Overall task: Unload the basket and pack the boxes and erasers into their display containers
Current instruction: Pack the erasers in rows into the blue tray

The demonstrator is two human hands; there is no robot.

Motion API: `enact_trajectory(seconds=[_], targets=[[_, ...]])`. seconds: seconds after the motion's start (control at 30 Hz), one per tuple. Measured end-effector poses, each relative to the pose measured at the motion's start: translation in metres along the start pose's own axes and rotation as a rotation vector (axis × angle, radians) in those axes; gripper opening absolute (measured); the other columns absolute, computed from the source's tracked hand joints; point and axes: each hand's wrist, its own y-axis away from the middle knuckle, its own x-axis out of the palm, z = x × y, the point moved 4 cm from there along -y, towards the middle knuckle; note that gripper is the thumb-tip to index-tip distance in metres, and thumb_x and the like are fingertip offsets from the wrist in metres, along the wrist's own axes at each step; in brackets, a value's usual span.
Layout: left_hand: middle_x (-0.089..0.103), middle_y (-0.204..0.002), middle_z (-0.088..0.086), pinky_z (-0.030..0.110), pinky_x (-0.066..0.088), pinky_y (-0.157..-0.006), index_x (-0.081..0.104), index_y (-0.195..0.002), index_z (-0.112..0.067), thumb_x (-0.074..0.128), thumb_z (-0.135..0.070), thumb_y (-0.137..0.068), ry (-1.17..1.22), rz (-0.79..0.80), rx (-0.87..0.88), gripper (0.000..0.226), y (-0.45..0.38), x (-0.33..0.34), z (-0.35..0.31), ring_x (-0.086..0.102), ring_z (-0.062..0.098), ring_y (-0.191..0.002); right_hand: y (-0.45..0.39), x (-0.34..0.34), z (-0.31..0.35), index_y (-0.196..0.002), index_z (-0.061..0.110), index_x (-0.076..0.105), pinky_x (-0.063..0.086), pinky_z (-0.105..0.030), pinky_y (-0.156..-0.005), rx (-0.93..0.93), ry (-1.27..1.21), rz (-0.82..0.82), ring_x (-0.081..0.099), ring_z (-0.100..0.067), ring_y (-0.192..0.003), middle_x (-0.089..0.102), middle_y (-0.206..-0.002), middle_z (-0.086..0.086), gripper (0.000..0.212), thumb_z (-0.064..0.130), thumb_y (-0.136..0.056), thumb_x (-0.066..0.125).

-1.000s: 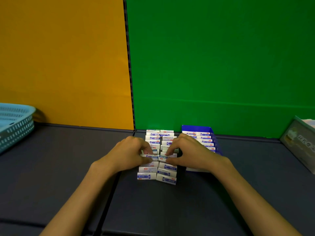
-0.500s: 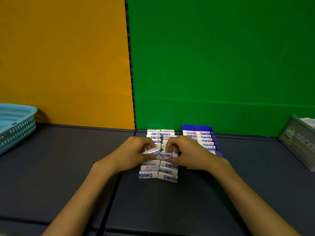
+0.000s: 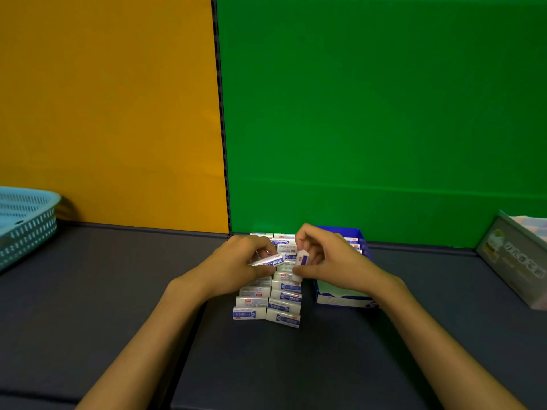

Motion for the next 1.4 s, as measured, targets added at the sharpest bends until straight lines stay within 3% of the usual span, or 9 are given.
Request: enact_trajectory(seconds=[0.1, 0.2, 0.27, 0.4, 0.5, 0.67, 0.87, 1.13, 1.4], targets=[[0.064, -0.098, -0.016, 0.032, 0.052, -0.075, 0.065, -0.109, -0.033, 0.071, -0.037, -0.089, 0.014, 0.006, 0.003, 0.022, -0.005, 0.001, -0.005, 0.059, 0.003, -0.086, 0.003, -0.007, -0.004, -0.104, 0.028, 0.069, 0.056, -0.032, -0.066, 0.003, -0.031, -0.018, 0.065, -0.012, -0.065, 0.065, -0.076, 0.000, 0.025, 0.018, -0.083, 0.079], [0.064, -0.098, -0.016, 0.035, 0.053, -0.076, 0.065, -0.110, -0.033, 0.071, -0.037, -0.090, 0.015, 0.008, 0.009, 0.022, -0.011, 0.002, -0.012, 0.059, 0.004, -0.086, 0.007, -0.016, -0.012, -0.087, 0.026, 0.070, 0.056, -0.037, -0.068, 0.036, -0.072, -0.052, 0.067, -0.022, -0.067, 0.071, -0.077, -0.003, 0.019, 0.023, -0.076, 0.086], [0.065, -0.099, -0.015, 0.035, 0.054, -0.076, 0.065, -0.110, -0.033, 0.071, -0.035, -0.090, 0.026, 0.008, 0.014, 0.021, -0.016, 0.004, -0.017, 0.060, 0.003, -0.086, 0.009, -0.023, -0.021, -0.076, 0.023, 0.066, 0.051, -0.035, -0.063, 0.074, -0.081, -0.079, 0.062, -0.018, -0.062, 0.071, -0.075, -0.001, 0.026, 0.027, -0.070, 0.091], [0.065, -0.103, -0.015, 0.033, 0.054, -0.078, 0.065, -0.113, -0.031, 0.070, -0.034, -0.091, 0.022, 0.018, 0.034, 0.023, -0.025, 0.008, -0.030, 0.058, 0.001, -0.089, 0.014, -0.040, -0.038, -0.077, 0.023, 0.066, 0.050, -0.029, -0.062, 0.133, -0.072, -0.117, 0.064, -0.014, -0.064, 0.072, -0.078, 0.000, 0.030, 0.022, -0.066, 0.093], [0.064, -0.105, -0.016, 0.032, 0.055, -0.077, 0.063, -0.115, -0.031, 0.069, -0.034, -0.092, 0.018, 0.021, 0.053, 0.024, -0.033, 0.014, -0.040, 0.058, 0.001, -0.091, 0.019, -0.052, -0.046, -0.086, 0.025, 0.075, 0.054, -0.027, -0.069, 0.114, 0.055, -0.131, 0.067, -0.009, -0.076, 0.072, -0.082, 0.007, 0.019, 0.026, -0.072, 0.089], [0.065, -0.111, -0.014, 0.033, 0.054, -0.078, 0.062, -0.117, -0.033, 0.068, -0.040, -0.092, -0.023, 0.032, 0.087, 0.027, -0.053, 0.028, -0.055, 0.057, 0.003, -0.095, 0.029, -0.067, -0.064, -0.088, 0.025, 0.077, 0.052, -0.032, -0.074, 0.098, 0.255, -0.098, 0.062, -0.006, -0.079, 0.069, -0.087, 0.010, 0.010, 0.029, -0.081, 0.082], [0.065, -0.100, -0.013, 0.030, 0.047, -0.073, 0.064, -0.109, -0.028, 0.074, -0.033, -0.088, -0.016, -0.040, 0.095, 0.024, -0.074, 0.040, -0.074, 0.058, 0.009, -0.088, 0.036, -0.064, -0.075, -0.091, 0.028, 0.076, 0.049, -0.027, -0.074, 0.080, 0.380, -0.034, 0.058, -0.004, -0.082, 0.068, -0.087, 0.012, 0.011, 0.031, -0.081, 0.080], [0.065, -0.111, 0.003, 0.032, 0.046, -0.082, 0.066, -0.112, -0.019, 0.076, -0.027, -0.085, -0.263, 0.054, 0.066, 0.030, -0.088, 0.064, -0.081, 0.059, 0.022, -0.101, 0.038, -0.059, -0.082, -0.094, 0.026, 0.075, 0.046, -0.029, -0.078, 0.098, 0.504, -0.010, 0.045, -0.004, -0.088, 0.067, -0.090, 0.012, 0.013, 0.032, -0.082, 0.078], [0.069, -0.106, 0.001, 0.029, 0.037, -0.081, 0.068, -0.107, -0.022, 0.074, -0.027, -0.083, -0.407, 0.067, 0.076, 0.025, -0.089, 0.076, -0.082, 0.060, 0.024, -0.101, 0.036, -0.059, -0.085, -0.093, 0.027, 0.073, 0.043, -0.026, -0.073, 0.107, 0.517, 0.004, 0.043, -0.003, -0.085, 0.063, -0.087, 0.013, 0.015, 0.032, -0.081, 0.079]])
